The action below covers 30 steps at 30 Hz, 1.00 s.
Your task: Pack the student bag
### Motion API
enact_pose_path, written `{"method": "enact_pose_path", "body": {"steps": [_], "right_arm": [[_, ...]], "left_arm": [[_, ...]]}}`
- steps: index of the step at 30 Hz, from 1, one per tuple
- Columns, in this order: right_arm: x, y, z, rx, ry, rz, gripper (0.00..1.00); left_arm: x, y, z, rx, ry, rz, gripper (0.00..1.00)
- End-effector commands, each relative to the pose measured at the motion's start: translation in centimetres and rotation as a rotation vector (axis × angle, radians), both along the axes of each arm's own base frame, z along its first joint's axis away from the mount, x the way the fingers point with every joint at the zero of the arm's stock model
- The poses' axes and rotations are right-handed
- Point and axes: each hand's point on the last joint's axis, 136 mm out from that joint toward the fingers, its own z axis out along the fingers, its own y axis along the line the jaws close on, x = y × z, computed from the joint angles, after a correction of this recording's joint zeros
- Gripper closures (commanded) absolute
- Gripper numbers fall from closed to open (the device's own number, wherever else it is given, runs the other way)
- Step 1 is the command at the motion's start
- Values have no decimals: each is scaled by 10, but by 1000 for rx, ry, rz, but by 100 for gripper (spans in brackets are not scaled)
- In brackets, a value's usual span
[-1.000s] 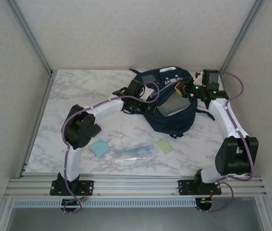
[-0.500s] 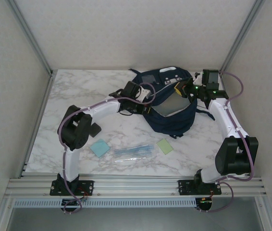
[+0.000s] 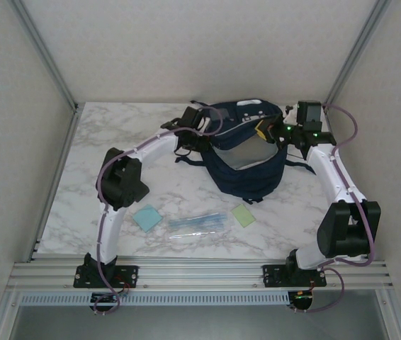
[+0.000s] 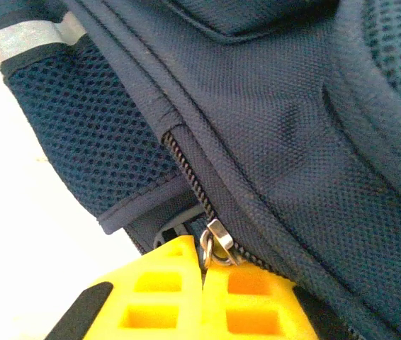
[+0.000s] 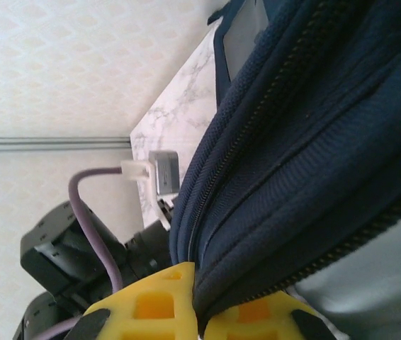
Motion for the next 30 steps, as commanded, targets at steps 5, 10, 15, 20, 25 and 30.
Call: {"method": "enact_pose_path", "body": {"steps": [5,10,15,20,25,30], "right_arm": [[3,12,44,56,-174,43,100],[-1,31,32,70,-163,75,100],[-9,48,16,58,-155,108,100],[-19,62,-4,21,-137,147,87],[-22,62,-20,-33,-126,160,33],[-29,54,-36,-101,-92,160,1]], "left_arm": [[14,107,3,223,34,371,72],[-16,135,23,211,65,476,18],[-53,177,26,217,136,598,0],[-89,229,24,267,219,762,0],[-115,274,13,286,274,931,0],[-127,298,1,179,291,1075,0]]}}
